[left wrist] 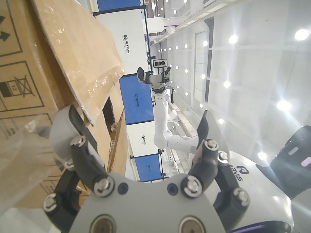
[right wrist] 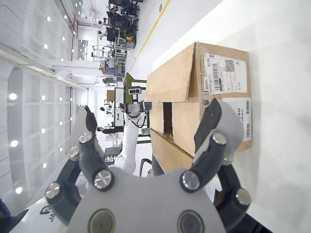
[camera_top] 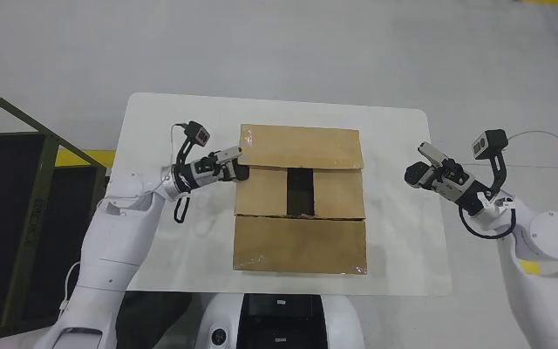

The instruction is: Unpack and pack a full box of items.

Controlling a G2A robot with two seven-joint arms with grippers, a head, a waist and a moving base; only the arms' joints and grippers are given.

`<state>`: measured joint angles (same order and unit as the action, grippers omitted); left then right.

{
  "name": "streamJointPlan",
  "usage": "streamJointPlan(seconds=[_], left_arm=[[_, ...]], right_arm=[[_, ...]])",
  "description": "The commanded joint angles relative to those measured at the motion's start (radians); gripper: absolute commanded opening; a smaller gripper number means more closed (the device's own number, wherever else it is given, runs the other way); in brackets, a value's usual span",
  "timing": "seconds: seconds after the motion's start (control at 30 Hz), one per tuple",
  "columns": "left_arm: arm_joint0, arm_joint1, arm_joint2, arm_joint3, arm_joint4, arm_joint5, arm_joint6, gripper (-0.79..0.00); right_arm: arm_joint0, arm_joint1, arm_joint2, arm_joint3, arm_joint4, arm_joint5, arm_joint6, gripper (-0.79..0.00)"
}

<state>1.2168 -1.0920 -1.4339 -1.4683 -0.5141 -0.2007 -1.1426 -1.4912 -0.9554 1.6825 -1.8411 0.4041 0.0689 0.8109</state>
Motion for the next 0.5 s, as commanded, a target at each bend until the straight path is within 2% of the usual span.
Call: streamJointPlan(seconds=[0.0,0.2,0.47], left_arm=[[-0.008,0.0,-0.002,0.0,-0.018,0.007,-0.002,0.0],[-0.031,-0.001,-0.009,-0.012,-0.082,0.015,0.017,0.0],[-0.076,-0.008,0.025,0.002,-0.149,0.067,0.06,0.0]], right_arm=[[0.0,0.0,0.0,0.0,0.0,0.0,0.0,0.0],[0.0,0.0,0.0,0.0,0.0,0.0,0.0,0.0],[0.0,0.0,0.0,0.0,0.0,0.0,0.0,0.0]])
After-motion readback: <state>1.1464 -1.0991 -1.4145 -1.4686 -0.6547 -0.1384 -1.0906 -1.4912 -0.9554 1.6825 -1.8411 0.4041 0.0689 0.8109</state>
